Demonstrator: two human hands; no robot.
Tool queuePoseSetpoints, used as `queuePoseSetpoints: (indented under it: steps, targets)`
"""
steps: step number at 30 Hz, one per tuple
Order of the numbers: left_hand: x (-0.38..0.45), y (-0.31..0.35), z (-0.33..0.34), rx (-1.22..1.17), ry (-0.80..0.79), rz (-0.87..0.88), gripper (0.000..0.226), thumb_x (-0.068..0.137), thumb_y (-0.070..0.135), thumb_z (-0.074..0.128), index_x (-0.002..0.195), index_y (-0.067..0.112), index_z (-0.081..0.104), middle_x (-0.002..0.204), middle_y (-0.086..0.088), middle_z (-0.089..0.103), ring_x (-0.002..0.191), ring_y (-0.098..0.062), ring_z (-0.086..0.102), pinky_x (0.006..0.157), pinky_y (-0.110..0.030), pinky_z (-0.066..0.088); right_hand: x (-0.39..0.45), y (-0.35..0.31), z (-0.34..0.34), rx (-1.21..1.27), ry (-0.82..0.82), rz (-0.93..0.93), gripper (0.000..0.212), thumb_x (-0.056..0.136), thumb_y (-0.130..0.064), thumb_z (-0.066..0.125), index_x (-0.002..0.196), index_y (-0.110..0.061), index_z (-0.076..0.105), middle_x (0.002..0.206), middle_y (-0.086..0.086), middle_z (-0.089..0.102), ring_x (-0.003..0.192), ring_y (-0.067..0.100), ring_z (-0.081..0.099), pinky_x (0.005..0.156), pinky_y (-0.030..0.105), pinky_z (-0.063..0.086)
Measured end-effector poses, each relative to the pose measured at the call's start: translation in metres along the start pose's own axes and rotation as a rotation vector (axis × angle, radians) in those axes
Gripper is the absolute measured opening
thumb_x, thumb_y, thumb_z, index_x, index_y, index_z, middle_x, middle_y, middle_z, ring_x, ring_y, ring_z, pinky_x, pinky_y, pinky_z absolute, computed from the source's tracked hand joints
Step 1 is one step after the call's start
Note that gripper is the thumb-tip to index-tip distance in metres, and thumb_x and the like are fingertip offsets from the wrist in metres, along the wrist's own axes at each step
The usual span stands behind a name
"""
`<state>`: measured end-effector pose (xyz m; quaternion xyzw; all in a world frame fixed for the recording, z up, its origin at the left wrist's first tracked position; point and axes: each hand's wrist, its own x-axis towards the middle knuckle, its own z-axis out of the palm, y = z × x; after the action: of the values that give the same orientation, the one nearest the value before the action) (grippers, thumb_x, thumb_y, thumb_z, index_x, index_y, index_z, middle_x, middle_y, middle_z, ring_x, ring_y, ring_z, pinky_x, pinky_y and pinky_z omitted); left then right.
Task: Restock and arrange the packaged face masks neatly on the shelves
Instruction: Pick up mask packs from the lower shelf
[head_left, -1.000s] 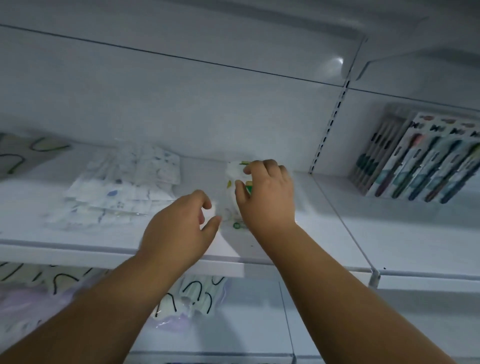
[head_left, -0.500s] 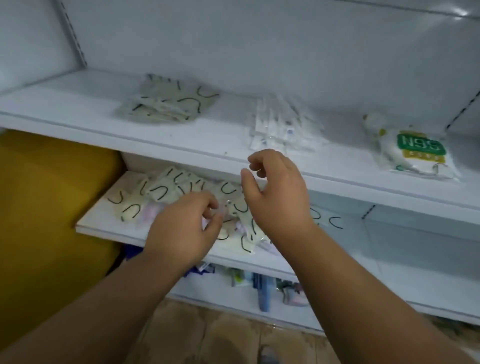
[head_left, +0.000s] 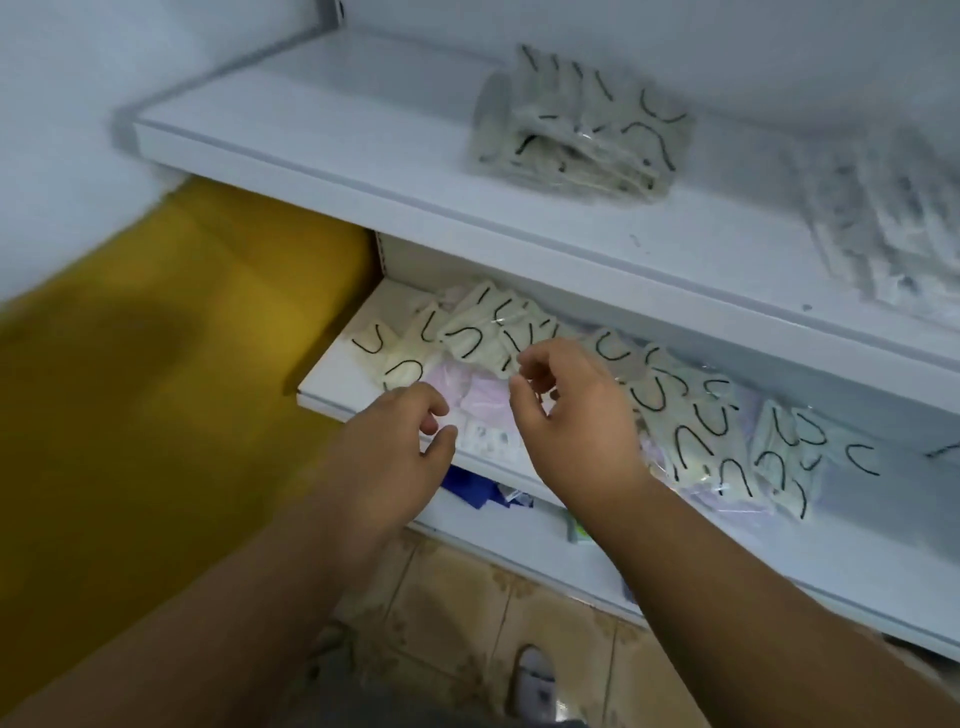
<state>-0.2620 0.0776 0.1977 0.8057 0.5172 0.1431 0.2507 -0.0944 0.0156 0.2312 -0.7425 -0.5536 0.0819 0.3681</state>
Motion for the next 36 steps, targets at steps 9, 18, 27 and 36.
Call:
queuePoseSetpoints:
  steps: [9, 18, 27, 36]
  targets:
    - [0.109, -0.164, -0.038, 0.011, -0.097, 0.055, 0.025, 0.097, 0.035, 0.060, 0.121, 0.030, 0.057, 0.114, 0.010, 0.065, 0.085, -0.008, 0.060, 0.068, -0.020, 0.051, 0.064, -0.057, 0.181, 0.009, -0.035, 0.275, 0.015, 0.093, -0.022, 0.063, 0.108, -0.021, 0.064, 0.098, -0.010, 0.062, 0.085, 0.003, 0.057, 0.070, 0.005, 0.038]
    - [0.221, -0.257, 0.060, -0.505, -0.256, -0.368, 0.029, 0.100, 0.021, 0.056, 0.128, 0.026, 0.056, 0.130, 0.002, 0.061, 0.112, -0.020, 0.060, 0.096, -0.038, 0.054, 0.115, 0.033, 0.333, 0.042, -0.277, 0.705, 0.028, 0.091, -0.033, 0.067, 0.118, -0.026, 0.065, 0.118, -0.004, 0.061, 0.083, 0.011, 0.060, 0.074, 0.025, 0.052]
    - [0.270, -0.296, 0.126, -0.199, -0.472, -0.209, 0.059, 0.098, 0.019, 0.059, 0.151, 0.023, 0.035, 0.149, -0.005, 0.042, 0.120, -0.028, 0.055, 0.095, -0.035, 0.052, 0.151, 0.090, 0.387, 0.340, -0.056, 1.055, 0.008, 0.084, -0.017, 0.066, 0.089, -0.014, 0.061, 0.086, 0.002, 0.062, 0.072, 0.014, 0.060, 0.075, 0.034, 0.054]
    - [0.241, -0.307, 0.136, 0.094, -0.435, 0.103, 0.053, 0.096, 0.012, 0.056, 0.146, 0.024, 0.043, 0.153, 0.006, 0.034, 0.120, -0.024, 0.057, 0.099, -0.039, 0.051, 0.161, 0.093, 0.395, 0.338, 0.038, 1.112, 0.025, 0.080, -0.022, 0.082, 0.086, -0.012, 0.059, 0.069, 0.001, 0.057, 0.055, 0.015, 0.053, 0.051, 0.024, 0.048]
